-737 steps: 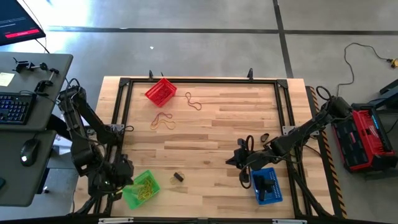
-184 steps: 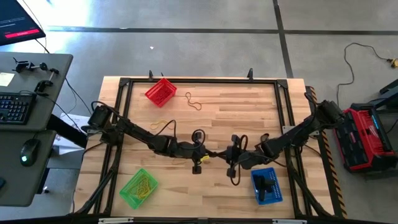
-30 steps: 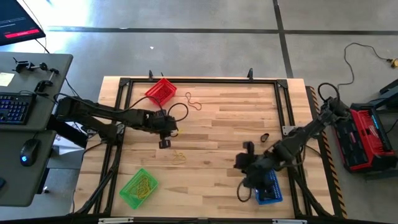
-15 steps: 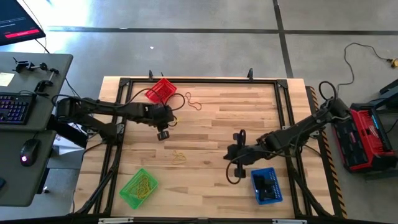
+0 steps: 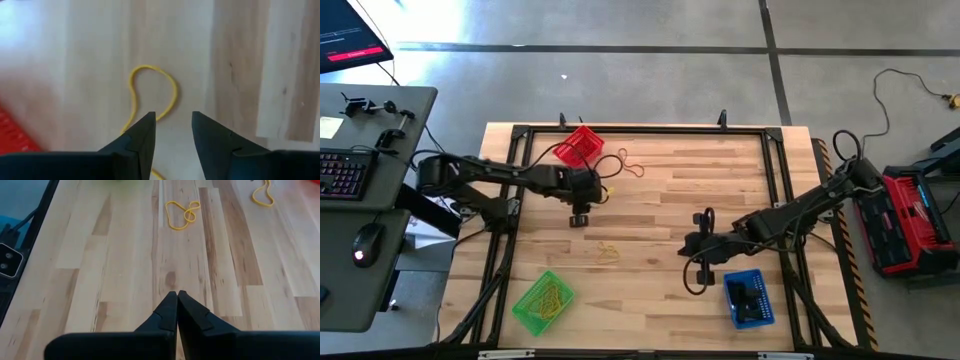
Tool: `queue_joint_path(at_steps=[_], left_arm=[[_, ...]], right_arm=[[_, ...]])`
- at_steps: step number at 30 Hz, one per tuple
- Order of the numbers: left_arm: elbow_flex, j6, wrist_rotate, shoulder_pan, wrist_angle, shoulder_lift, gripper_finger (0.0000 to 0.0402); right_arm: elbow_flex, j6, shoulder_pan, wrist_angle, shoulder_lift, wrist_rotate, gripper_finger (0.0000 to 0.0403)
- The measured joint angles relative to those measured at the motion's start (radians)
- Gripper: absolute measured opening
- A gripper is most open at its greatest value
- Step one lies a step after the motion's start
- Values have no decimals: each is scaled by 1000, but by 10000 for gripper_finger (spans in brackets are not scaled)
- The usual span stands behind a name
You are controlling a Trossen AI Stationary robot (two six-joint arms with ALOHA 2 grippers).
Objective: Sort rubber bands into baskets
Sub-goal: Put the yellow rubber band into the green basket
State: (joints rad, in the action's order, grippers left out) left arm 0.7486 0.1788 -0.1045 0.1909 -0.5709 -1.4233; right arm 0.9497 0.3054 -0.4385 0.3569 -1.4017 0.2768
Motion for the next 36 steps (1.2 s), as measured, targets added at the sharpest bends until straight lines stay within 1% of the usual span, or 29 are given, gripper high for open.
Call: queue_joint_path(at_steps=[6, 13, 20, 24, 29, 31, 36], left_arm=[[0, 52, -4, -9, 9, -65, 118], [0, 59, -59, -9, 65, -142, 118], [6, 68, -36, -9, 72, -184, 113], [7, 120, -39, -10, 68, -210, 82], [4, 138, -38, -23, 78, -190, 15], [0, 138, -52, -32, 80, -164, 6], [-1, 106, -62, -72, 65, -73, 2]], right_arm=[[0, 0, 0, -3, 0, 0, 0], [0, 0, 0, -4, 0, 0, 0], [0, -4, 0, -9, 0, 0, 0], [0, -2, 0, -28, 0, 4, 0], [0, 7, 0, -40, 0, 5, 0], [0, -6, 0, -41, 0, 8, 0], [0, -26, 0, -74, 0, 9, 0]])
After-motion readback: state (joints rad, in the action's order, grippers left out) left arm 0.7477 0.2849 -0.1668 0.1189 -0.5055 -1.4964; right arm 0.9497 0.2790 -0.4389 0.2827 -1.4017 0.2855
